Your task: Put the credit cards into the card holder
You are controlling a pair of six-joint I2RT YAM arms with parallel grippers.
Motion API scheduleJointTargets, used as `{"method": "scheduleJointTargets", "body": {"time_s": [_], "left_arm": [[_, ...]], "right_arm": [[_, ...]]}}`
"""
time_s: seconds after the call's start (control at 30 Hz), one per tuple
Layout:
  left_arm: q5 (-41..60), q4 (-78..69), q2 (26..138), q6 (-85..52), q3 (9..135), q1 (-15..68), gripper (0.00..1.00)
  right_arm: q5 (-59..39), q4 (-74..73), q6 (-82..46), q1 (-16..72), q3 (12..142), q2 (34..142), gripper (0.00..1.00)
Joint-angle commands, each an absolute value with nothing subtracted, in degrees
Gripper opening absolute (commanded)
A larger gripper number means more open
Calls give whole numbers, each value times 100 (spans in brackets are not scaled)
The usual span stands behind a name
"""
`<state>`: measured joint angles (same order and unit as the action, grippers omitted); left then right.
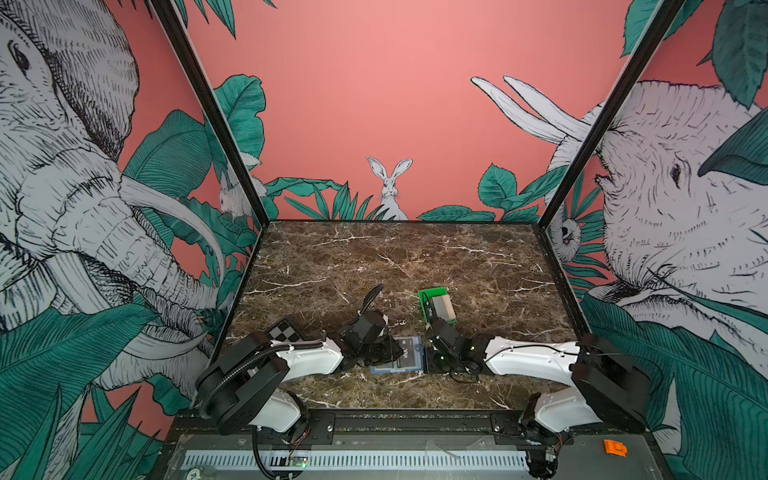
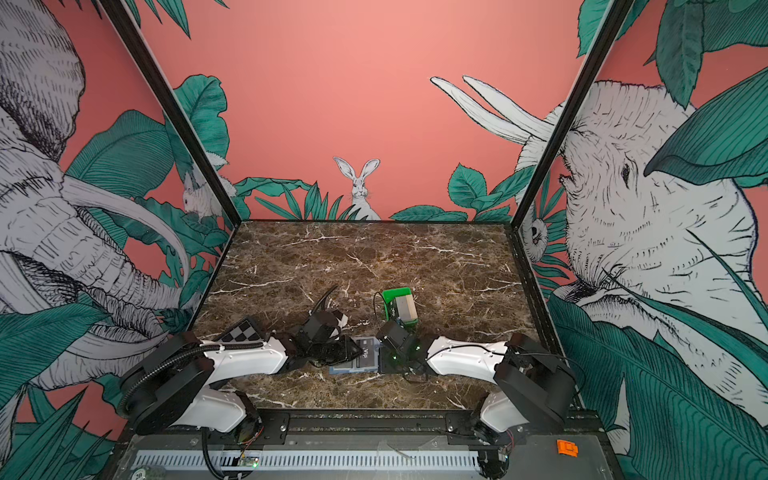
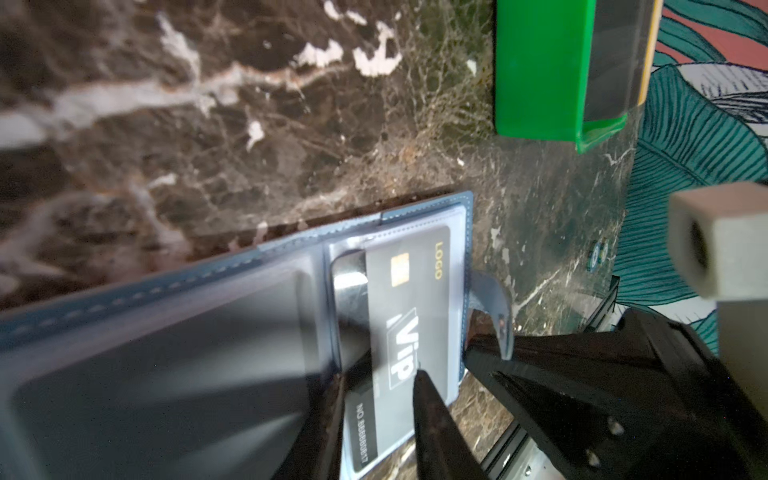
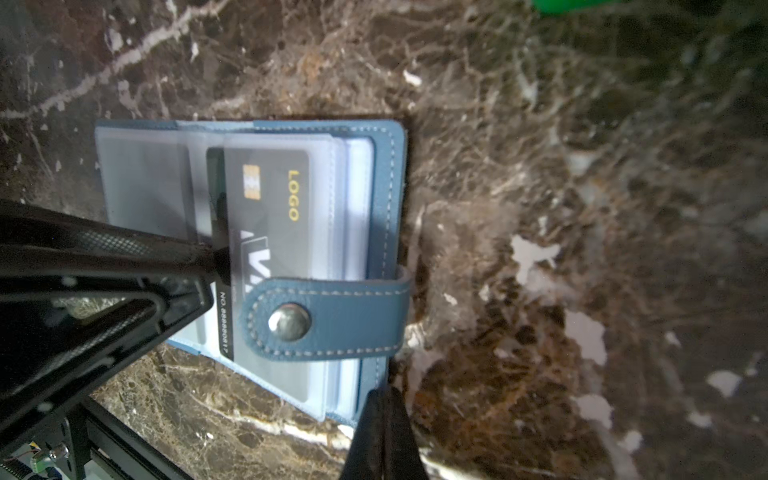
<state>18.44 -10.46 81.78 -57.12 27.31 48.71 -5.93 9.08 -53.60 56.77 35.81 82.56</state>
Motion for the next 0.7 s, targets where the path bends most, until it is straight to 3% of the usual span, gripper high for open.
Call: {"method": "scheduleJointTargets", "body": {"time_s": [0.0, 0.4, 0.67], "left_arm": [[1907, -1228, 8183, -5783, 2763, 4887, 30], [2131, -1835, 8349, -6016, 2637, 4892, 30], [1874, -1074, 7943, -5775, 2718, 4887, 30]], "right_arm": [[-483, 888, -5367, 5728, 3577, 8245, 5], [-476, 828, -5395, 5736, 3542, 8263, 4], [-457, 875, -5361, 5746, 3579, 8252, 4]]}}
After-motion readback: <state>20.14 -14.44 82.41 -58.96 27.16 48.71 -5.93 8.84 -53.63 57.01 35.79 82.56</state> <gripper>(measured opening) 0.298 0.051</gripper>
